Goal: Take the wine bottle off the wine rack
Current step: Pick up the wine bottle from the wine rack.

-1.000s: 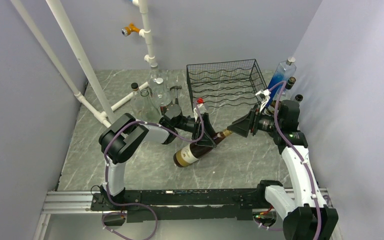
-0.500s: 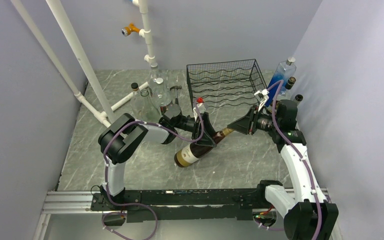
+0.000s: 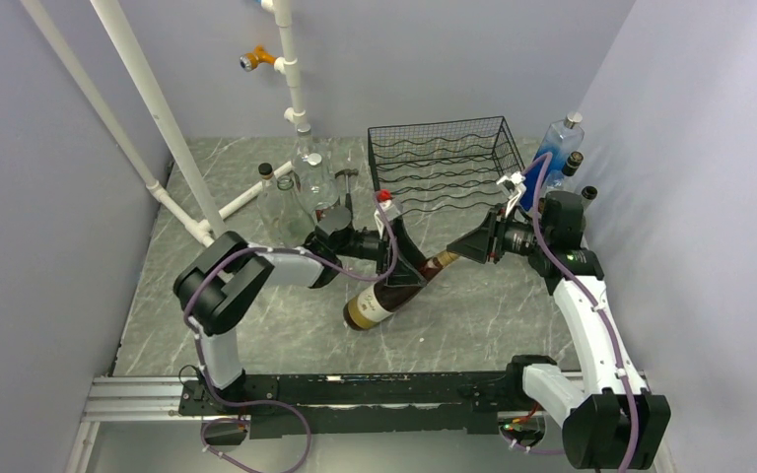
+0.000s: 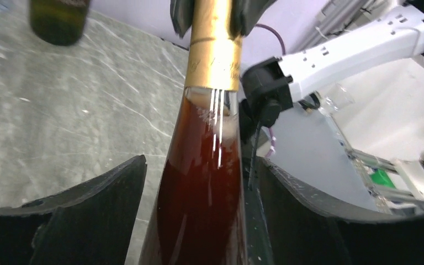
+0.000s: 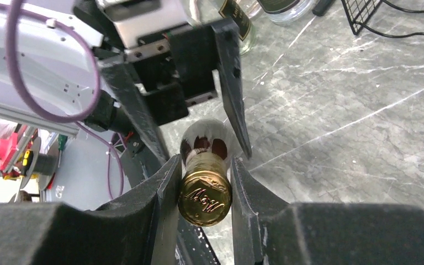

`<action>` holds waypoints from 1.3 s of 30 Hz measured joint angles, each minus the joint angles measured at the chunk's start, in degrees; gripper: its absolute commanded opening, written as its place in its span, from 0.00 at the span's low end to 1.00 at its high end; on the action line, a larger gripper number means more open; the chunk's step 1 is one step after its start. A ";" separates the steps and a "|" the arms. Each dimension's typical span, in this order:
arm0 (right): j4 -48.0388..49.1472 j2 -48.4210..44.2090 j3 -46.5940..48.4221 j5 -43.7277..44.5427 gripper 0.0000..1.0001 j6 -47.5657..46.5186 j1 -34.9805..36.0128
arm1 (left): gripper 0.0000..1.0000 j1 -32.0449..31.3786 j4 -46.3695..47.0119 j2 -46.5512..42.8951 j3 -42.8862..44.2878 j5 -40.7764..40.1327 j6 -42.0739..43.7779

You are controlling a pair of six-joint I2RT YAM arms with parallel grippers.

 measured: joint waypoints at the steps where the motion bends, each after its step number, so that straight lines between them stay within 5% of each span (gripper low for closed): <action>1: -0.37 0.13 0.13 0.13 0.00 -0.17 0.00 | 0.86 0.09 -1.09 -1.44 -0.59 -1.49 0.94; 5: -1.79 0.87 0.72 0.70 0.00 -0.28 -0.04 | 0.99 0.39 -5.35 -7.89 -2.38 -6.38 5.88; 19: -5.09 2.43 4.59 3.91 0.00 -2.38 3.63 | 0.99 -0.22 -23.30 -23.58 -9.27 -27.28 21.94; 27: -7.28 3.43 8.24 7.48 0.00 -4.63 8.24 | 1.00 -8.92 -31.71 -36.33 -10.05 -39.89 34.64; 35: -9.94 5.27 12.68 10.69 0.00 -7.37 13.25 | 0.97 -16.74 -40.59 -33.14 -5.66 -53.18 39.95; 39: -10.58 6.32 14.27 11.58 0.00 -8.50 14.99 | 0.83 -18.62 -44.48 -30.42 -2.05 -58.77 40.00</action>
